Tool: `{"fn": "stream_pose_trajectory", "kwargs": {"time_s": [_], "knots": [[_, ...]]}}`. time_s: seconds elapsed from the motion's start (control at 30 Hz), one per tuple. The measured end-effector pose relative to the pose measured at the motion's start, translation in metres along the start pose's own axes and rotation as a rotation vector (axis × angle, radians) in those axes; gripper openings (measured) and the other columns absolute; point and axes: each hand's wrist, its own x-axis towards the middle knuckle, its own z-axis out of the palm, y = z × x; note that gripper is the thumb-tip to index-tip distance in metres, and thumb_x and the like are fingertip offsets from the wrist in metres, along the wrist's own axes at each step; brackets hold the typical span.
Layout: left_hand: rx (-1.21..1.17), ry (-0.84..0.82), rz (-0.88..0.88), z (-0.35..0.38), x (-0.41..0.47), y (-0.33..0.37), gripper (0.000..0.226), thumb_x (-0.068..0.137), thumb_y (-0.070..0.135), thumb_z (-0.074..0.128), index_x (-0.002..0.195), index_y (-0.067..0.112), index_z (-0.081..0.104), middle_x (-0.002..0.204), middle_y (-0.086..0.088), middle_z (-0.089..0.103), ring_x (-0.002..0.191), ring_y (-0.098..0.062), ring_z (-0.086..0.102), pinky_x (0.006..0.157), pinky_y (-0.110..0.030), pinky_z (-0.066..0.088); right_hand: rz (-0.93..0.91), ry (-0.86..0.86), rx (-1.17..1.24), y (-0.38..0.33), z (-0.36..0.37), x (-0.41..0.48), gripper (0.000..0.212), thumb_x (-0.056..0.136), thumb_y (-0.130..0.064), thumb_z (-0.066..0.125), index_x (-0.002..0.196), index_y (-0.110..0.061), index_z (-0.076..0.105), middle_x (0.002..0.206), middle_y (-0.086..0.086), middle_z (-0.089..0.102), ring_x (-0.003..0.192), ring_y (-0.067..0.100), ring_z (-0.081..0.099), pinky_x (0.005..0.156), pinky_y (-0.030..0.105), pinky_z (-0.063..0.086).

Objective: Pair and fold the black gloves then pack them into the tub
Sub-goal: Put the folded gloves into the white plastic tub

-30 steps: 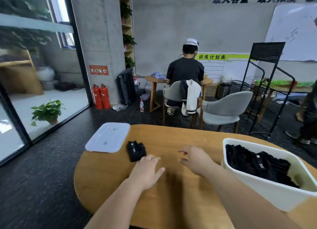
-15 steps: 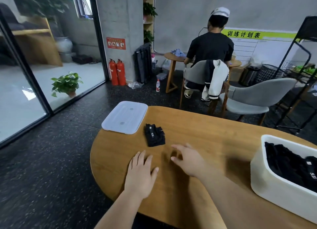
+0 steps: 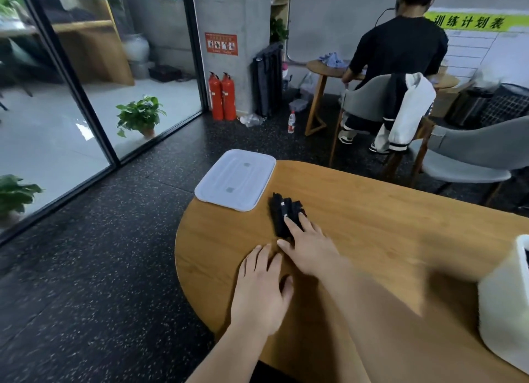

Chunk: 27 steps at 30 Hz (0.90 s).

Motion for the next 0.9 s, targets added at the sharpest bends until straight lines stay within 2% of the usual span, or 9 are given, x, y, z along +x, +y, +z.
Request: {"fn": "stream_pose_trajectory", "kwargs": {"time_s": [0.13,0.4,0.47,0.6,0.73,0.9], "knots": [[0.009,0.012,-0.009,0.000,0.000,0.000,0.059,0.107,0.060,0.029,0.159,0.035,0.036,0.170,0.007,0.027,0.159,-0.017,0.014,0.131,-0.041,0.017,-0.001,0.035,-0.047,0.009,0.011,-0.007,0.074,0.104,-0.071,0.022,0.167,-0.038,0.001,0.177,-0.001,-0.003,0.162,0.024,0.003,0.130,0.049,0.013],[-0.005,-0.010,0.004,-0.002,-0.004,0.003,0.059,0.109,0.058,0.027,0.162,0.034,0.034,0.173,0.004,0.021,0.161,-0.018,0.009,0.132,-0.042,0.016,0.029,0.102,-0.027,0.040,0.025,-0.063,0.072,0.104,-0.073,0.017,0.167,-0.040,0.003,0.176,-0.005,-0.005,0.162,0.019,-0.005,0.132,0.045,0.006],[0.011,-0.017,0.017,0.000,-0.004,0.003,0.058,0.109,0.055,0.028,0.161,0.031,0.039,0.171,0.003,0.027,0.160,-0.019,0.016,0.131,-0.043,0.020,0.038,0.106,-0.026,0.046,0.030,-0.081,0.072,0.104,-0.073,0.017,0.167,-0.040,0.001,0.176,-0.006,-0.006,0.162,0.019,-0.006,0.132,0.045,0.006],[0.072,0.038,0.067,0.003,-0.009,0.010,0.047,0.108,0.040,0.041,0.148,0.023,0.059,0.155,-0.001,0.051,0.145,-0.021,0.043,0.120,-0.041,0.039,0.066,0.135,-0.040,0.057,0.039,-0.121,0.073,0.104,-0.072,0.016,0.167,-0.040,-0.002,0.176,-0.006,-0.010,0.162,0.019,-0.009,0.132,0.044,0.004],[0.079,-0.002,0.072,-0.001,-0.012,0.026,0.046,0.110,0.031,0.041,0.155,0.023,0.048,0.158,0.003,0.044,0.145,-0.019,0.039,0.120,-0.038,0.036,0.087,0.170,-0.044,0.064,0.047,-0.155,0.072,0.104,-0.073,0.016,0.166,-0.041,-0.003,0.175,-0.006,-0.011,0.162,0.020,-0.010,0.132,0.043,0.001],[-0.094,-0.005,0.005,-0.001,-0.024,0.068,0.051,0.111,0.043,0.038,0.157,0.023,0.046,0.152,0.009,0.046,0.140,-0.014,0.038,0.116,-0.033,0.037,0.108,0.218,-0.024,0.070,0.059,-0.190,0.073,0.103,-0.075,0.011,0.167,-0.041,0.003,0.176,-0.006,-0.006,0.162,0.020,-0.009,0.131,0.044,0.001]]}}
